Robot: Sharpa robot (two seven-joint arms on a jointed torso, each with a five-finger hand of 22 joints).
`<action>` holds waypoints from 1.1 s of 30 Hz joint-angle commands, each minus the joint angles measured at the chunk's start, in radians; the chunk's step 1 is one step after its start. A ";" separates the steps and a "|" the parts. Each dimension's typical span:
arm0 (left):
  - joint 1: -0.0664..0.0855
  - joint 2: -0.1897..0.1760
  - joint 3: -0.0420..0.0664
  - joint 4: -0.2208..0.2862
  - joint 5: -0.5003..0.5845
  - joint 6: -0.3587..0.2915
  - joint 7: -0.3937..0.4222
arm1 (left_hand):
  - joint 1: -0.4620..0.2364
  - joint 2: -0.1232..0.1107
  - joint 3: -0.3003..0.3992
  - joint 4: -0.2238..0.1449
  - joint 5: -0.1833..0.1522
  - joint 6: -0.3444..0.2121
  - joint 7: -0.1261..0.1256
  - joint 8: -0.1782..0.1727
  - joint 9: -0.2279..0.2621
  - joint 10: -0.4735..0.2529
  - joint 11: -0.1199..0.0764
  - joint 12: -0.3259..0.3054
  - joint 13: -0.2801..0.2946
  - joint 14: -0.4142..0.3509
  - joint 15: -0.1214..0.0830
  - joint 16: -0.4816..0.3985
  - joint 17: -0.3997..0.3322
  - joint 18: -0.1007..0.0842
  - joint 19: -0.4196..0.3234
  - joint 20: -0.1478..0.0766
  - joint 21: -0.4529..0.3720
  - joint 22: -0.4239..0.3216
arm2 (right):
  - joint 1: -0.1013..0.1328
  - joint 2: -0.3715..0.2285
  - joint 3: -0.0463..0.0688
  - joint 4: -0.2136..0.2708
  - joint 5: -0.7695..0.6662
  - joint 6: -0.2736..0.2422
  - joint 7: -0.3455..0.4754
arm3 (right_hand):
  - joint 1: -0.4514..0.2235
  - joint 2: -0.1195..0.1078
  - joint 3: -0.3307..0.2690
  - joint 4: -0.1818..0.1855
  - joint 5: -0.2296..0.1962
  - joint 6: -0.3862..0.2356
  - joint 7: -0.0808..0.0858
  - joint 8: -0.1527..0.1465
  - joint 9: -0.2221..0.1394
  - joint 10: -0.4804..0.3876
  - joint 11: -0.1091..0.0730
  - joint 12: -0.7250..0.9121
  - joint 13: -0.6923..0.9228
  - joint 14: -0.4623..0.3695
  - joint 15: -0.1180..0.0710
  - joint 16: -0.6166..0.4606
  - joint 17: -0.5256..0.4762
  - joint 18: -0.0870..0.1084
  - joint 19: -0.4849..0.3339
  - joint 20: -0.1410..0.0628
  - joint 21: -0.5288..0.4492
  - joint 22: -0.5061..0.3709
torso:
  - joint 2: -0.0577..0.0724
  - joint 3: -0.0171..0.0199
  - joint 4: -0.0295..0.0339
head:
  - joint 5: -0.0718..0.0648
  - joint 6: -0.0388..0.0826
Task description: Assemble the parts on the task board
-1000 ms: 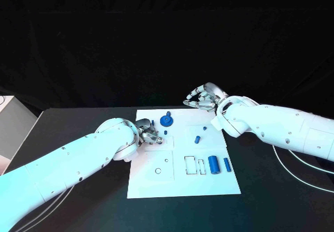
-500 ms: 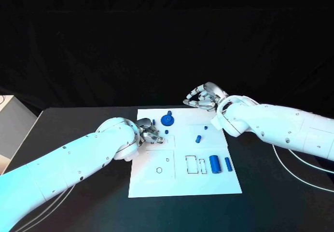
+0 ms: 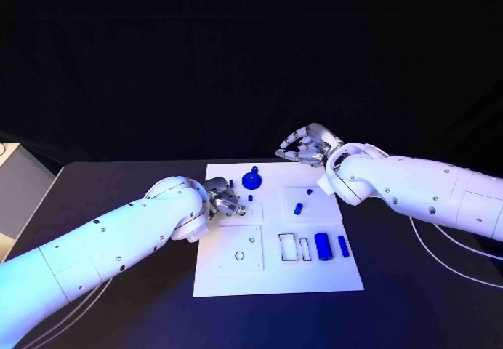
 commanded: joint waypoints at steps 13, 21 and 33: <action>-0.006 0.010 -0.006 0.001 0.025 0.030 -0.001 | -0.003 -0.009 -0.128 0.096 -0.001 0.058 -0.021 -0.084 -0.046 -0.016 0.005 -0.013 -0.007 0.104 0.002 0.004 0.263 -0.008 0.000 0.001 -0.004 0.001 | -0.001 0.001 0.000 -0.002 -0.008 0.012 0.008 | -0.010 0.003 0.001 0.000 0.004 -0.008 0.001 0.005 0.001 0.066 0.008 0.003 0.233 0.106 0.005 0.004 0.263 -0.012 0.044 0.005 -0.004 0.016 | 0.000 0.0004 -0.0003 | 0.000 -0.001; -0.006 0.010 -0.006 0.002 0.031 0.030 -0.001 | -0.003 -0.009 -0.153 0.118 -0.002 0.065 -0.021 -0.088 -0.048 -0.015 0.005 -0.011 -0.003 0.104 0.002 0.004 0.263 -0.009 0.000 0.002 -0.004 0.003 | -0.002 0.001 0.000 -0.002 -0.008 0.010 0.009 | -0.010 0.003 0.001 0.000 0.004 -0.008 0.001 0.005 0.001 0.066 0.008 0.003 0.233 0.106 0.005 0.004 0.263 -0.012 0.044 0.005 -0.004 0.016 | 0.000 -0.0002 0.0003 | -0.002 -0.003; -0.006 0.010 -0.006 0.003 0.027 0.021 -0.002 | 0.007 -0.004 -0.161 0.125 -0.002 0.071 -0.025 -0.086 -0.046 -0.014 0.003 -0.010 -0.001 0.104 0.001 0.004 0.263 -0.008 0.000 0.002 -0.004 0.002 | -0.004 0.002 0.000 -0.003 -0.008 0.011 0.009 | -0.010 0.003 0.001 0.000 0.004 -0.008 0.001 0.005 0.001 0.066 0.008 0.003 0.233 0.106 0.005 0.004 0.263 -0.012 0.044 0.005 -0.004 0.016 | 0.000 0.0000 0.0002 | -0.001 -0.002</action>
